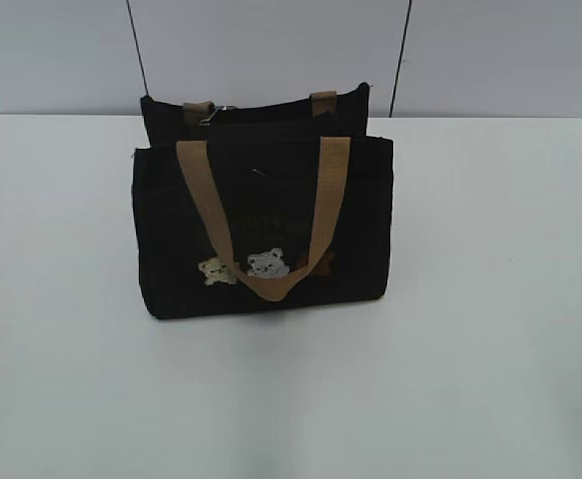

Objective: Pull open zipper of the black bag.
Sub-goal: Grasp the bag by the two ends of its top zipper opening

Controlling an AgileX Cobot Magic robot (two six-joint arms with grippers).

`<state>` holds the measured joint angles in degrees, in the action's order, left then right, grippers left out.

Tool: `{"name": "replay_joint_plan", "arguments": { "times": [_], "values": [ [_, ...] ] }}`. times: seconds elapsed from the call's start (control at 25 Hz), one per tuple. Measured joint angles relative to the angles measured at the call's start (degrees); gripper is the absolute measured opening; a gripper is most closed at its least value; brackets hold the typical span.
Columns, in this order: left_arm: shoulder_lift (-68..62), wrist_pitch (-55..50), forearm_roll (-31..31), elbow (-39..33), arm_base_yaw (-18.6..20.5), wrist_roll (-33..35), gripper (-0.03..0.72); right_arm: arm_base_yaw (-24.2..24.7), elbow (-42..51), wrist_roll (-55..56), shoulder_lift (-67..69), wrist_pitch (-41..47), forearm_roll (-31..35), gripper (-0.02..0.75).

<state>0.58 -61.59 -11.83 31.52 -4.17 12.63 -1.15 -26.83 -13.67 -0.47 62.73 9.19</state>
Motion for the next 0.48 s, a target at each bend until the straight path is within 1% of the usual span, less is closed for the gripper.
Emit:
{"name": "replay_joint_plan", "arguments": {
  "times": [0.48],
  "values": [
    [0.0, 0.0, 0.0, 0.0, 0.0, 0.0, 0.237, 0.0, 0.0, 0.0, 0.0, 0.0, 0.0, 0.498]
  ]
}}
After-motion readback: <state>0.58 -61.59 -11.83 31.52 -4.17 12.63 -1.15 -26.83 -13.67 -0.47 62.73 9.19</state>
